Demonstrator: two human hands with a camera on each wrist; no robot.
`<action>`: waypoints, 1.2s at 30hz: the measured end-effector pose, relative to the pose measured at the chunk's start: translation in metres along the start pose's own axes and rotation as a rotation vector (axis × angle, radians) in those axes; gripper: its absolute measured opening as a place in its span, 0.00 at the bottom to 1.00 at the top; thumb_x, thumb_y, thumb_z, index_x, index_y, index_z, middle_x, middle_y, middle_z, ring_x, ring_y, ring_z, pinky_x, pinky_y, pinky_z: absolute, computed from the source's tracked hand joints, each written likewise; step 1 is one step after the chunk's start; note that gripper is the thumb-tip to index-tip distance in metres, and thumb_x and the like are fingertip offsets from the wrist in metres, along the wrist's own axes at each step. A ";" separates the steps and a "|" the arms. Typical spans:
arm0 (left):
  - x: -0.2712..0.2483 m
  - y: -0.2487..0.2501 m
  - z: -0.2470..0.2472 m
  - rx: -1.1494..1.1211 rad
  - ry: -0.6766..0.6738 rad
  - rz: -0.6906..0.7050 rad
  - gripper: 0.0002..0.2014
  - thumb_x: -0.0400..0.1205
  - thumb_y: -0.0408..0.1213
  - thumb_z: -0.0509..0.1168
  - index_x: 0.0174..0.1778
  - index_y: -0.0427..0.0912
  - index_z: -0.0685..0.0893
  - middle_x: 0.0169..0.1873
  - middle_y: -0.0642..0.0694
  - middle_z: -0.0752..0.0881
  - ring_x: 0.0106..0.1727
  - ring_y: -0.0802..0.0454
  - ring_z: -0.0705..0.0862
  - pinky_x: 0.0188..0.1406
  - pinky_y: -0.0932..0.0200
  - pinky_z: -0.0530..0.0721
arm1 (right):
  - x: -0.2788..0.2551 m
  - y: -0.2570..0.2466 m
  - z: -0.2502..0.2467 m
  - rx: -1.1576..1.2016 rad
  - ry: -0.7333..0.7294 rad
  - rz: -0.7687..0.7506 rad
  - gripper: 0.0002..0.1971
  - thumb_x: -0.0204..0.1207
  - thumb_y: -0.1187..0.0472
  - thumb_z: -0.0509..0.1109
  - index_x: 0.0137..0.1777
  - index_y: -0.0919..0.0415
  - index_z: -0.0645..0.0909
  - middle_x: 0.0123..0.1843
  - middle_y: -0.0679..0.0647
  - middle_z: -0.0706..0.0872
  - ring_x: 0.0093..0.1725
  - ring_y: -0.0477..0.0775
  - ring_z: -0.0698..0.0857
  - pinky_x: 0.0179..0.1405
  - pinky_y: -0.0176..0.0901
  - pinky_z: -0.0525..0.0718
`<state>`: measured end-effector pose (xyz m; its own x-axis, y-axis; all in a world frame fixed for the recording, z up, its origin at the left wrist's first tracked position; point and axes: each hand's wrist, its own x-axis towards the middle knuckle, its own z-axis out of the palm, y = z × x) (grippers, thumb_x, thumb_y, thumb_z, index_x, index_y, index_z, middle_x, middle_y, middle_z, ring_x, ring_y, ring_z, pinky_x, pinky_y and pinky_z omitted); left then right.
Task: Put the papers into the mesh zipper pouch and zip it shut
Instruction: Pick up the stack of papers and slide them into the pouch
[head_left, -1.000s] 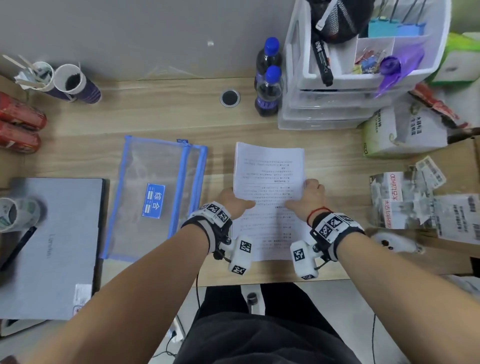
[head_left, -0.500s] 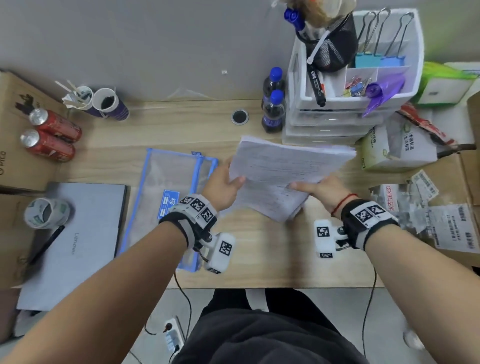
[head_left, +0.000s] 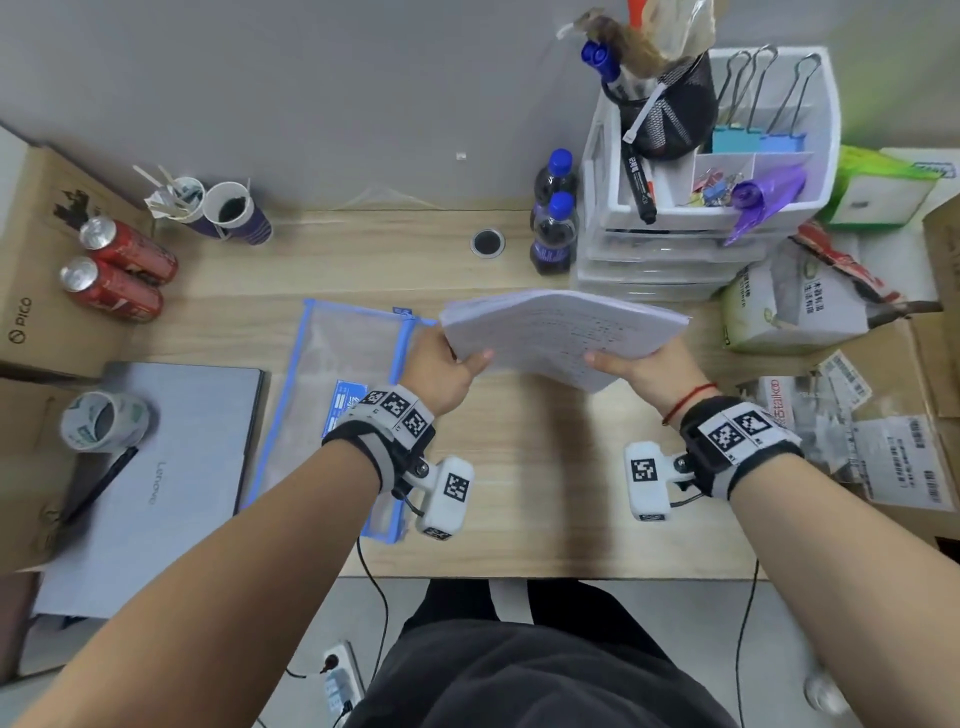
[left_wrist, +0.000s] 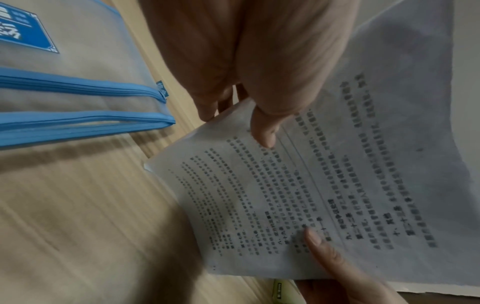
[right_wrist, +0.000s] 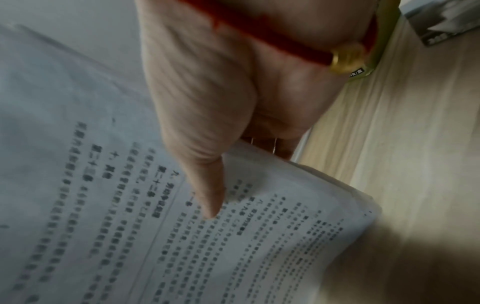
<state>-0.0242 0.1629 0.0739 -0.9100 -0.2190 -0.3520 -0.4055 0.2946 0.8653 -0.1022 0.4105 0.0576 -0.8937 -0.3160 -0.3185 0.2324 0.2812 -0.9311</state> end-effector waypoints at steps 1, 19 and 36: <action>0.000 -0.001 0.001 0.014 -0.005 -0.012 0.20 0.81 0.31 0.68 0.70 0.38 0.79 0.60 0.47 0.85 0.62 0.50 0.82 0.64 0.61 0.77 | 0.000 0.003 0.002 -0.007 -0.005 0.015 0.20 0.66 0.69 0.81 0.57 0.56 0.84 0.53 0.50 0.89 0.48 0.34 0.88 0.49 0.29 0.86; 0.001 -0.042 -0.002 0.336 -0.167 -0.143 0.18 0.86 0.44 0.57 0.62 0.35 0.82 0.54 0.38 0.89 0.51 0.39 0.87 0.56 0.44 0.85 | -0.001 0.010 0.013 -0.154 -0.015 0.196 0.08 0.76 0.54 0.73 0.50 0.56 0.88 0.48 0.53 0.91 0.49 0.56 0.90 0.47 0.49 0.87; -0.010 -0.082 -0.026 0.383 -0.550 -0.290 0.19 0.88 0.44 0.53 0.68 0.37 0.78 0.61 0.40 0.86 0.59 0.40 0.85 0.53 0.51 0.84 | -0.007 0.050 0.054 -0.239 -0.187 0.612 0.36 0.62 0.40 0.80 0.59 0.69 0.78 0.57 0.52 0.86 0.56 0.55 0.85 0.63 0.52 0.82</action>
<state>0.0201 0.1164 0.0161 -0.6323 0.1312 -0.7635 -0.5466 0.6228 0.5597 -0.0639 0.3780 0.0035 -0.5420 -0.1813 -0.8206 0.5646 0.6447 -0.5154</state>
